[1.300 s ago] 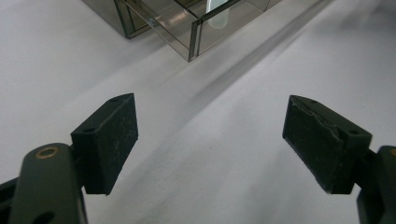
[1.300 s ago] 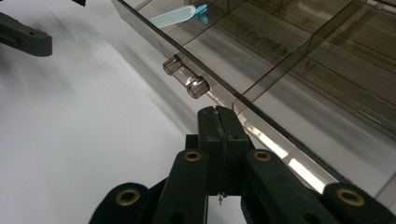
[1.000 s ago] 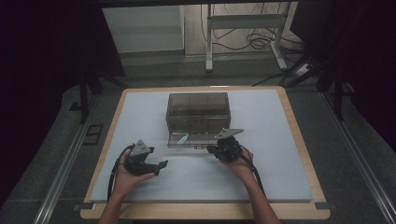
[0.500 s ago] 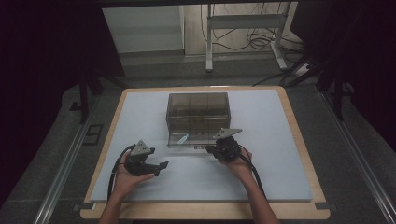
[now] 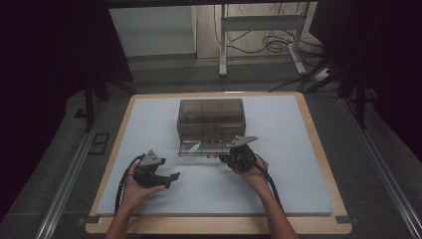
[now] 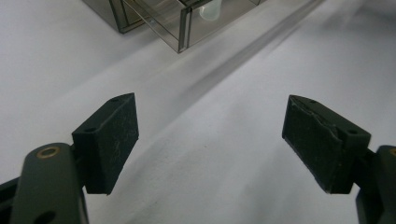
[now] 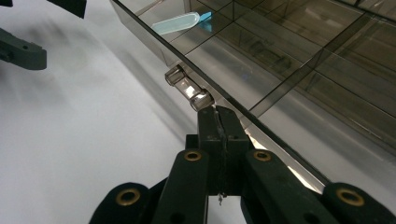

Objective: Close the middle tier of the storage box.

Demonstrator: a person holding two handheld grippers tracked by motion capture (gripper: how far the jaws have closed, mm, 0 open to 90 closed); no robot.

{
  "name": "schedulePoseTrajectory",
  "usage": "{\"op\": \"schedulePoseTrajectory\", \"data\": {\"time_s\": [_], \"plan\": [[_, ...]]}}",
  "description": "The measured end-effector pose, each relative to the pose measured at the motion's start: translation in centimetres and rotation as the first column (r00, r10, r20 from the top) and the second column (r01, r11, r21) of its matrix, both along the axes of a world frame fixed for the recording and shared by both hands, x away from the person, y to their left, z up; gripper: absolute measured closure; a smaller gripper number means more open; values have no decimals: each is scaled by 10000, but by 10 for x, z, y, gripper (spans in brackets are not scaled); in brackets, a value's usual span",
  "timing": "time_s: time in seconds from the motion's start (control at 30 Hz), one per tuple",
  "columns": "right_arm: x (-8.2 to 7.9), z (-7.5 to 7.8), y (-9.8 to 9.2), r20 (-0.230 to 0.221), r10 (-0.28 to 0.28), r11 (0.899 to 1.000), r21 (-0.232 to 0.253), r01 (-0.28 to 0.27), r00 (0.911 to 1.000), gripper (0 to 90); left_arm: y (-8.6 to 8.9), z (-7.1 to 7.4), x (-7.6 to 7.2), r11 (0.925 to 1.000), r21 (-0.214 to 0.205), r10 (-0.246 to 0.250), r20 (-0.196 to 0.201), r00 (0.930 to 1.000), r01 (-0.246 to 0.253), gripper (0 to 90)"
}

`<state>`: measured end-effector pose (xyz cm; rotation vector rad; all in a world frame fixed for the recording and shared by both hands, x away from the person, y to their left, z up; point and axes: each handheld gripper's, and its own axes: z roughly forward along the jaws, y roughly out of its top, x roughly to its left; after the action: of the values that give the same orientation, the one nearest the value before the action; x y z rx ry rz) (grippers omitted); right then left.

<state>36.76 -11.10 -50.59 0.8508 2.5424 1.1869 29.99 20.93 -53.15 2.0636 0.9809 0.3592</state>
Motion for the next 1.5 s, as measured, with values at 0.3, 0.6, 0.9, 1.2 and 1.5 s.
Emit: {"op": "schedulePoseTrajectory", "data": {"time_s": [0.3, 0.6, 0.9, 1.2, 1.5], "plan": [[4, 2, 1, 44, -123, 9999, -26, 123, 9999, 883, 2, -1, 0, 10000, 12, 8, -29, 10000, -8, 191], [6, 2, -1, 70, -193, 9998, -20, 193, 9998, 883, 3, 0, 0, 10000, -3, 45, 0, 10000, -45, 191], [8, 3, -3, 93, -322, 9995, -6, 322, 9994, 883, 4, 0, 1, 10000, -12, 90, 6, 10000, -90, 191], [11, 4, -6, 84, -463, 9989, -21, 463, 9989, 882, 6, -1, 1, 9999, 16, 121, -9, 9999, -121, 191], [15, 7, -3, 119, -492, 9988, -10, 493, 9987, 883, 6, 0, 1, 9999, -9, 115, 2, 9999, -115, 192]]}}
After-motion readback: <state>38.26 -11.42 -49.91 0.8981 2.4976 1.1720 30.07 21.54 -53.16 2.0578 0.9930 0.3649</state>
